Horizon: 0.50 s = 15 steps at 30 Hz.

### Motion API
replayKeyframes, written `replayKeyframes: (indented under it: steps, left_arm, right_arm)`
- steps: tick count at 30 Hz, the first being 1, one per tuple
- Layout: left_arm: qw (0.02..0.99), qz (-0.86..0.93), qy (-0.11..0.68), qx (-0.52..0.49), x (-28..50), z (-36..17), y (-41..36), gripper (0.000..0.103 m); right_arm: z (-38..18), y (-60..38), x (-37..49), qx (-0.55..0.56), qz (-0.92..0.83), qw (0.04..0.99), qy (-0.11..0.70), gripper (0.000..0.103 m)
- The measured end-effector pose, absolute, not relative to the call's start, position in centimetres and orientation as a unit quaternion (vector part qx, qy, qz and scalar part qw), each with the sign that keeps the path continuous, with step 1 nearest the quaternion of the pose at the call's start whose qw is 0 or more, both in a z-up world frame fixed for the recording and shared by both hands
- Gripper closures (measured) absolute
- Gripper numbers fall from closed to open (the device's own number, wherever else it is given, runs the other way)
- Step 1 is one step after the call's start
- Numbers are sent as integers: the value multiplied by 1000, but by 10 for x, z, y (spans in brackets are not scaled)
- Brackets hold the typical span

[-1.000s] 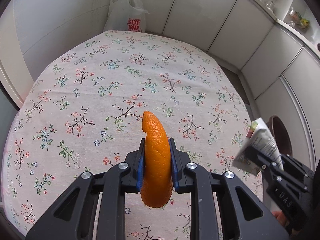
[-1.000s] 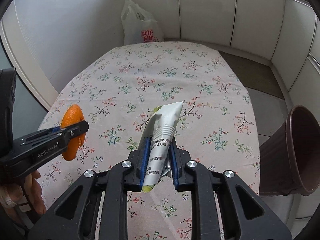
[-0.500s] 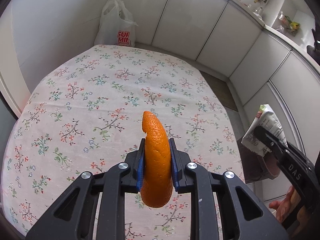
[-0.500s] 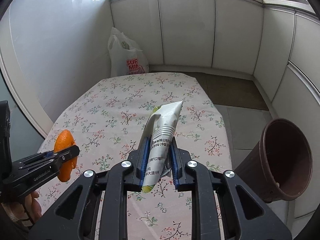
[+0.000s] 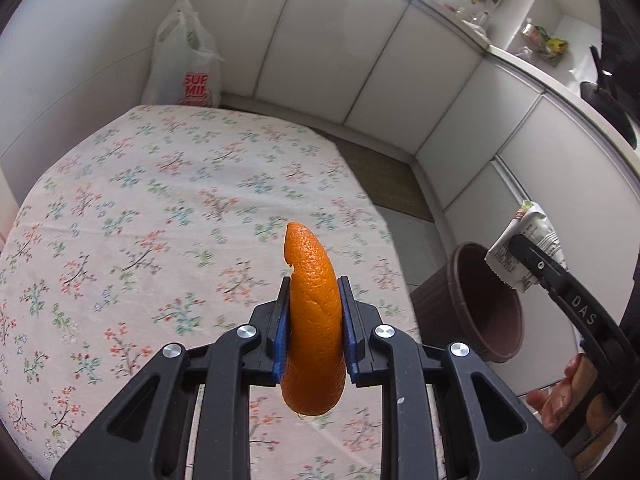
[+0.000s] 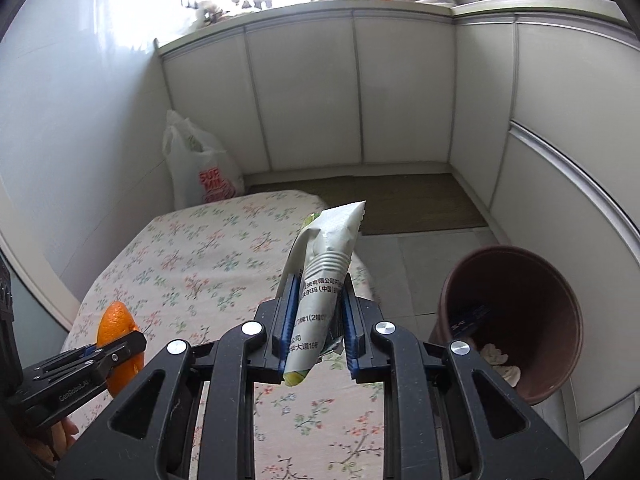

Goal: Collect trash
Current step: 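Carry the white wrapper packet over the brown bin and open the right tool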

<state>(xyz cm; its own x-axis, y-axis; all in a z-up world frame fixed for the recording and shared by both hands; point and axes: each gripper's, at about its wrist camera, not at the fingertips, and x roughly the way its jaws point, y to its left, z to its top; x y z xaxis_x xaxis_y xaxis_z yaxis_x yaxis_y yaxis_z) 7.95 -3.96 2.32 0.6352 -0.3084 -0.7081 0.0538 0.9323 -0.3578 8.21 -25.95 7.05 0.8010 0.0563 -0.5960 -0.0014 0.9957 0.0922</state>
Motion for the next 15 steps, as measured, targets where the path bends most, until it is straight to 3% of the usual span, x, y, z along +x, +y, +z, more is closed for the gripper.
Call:
replayKeyframes:
  steps: [15]
  left_arm:
    - [889, -187, 400, -120, 85, 56, -138, 80]
  right_arm:
    - [94, -367, 68, 102, -94, 952, 272, 83]
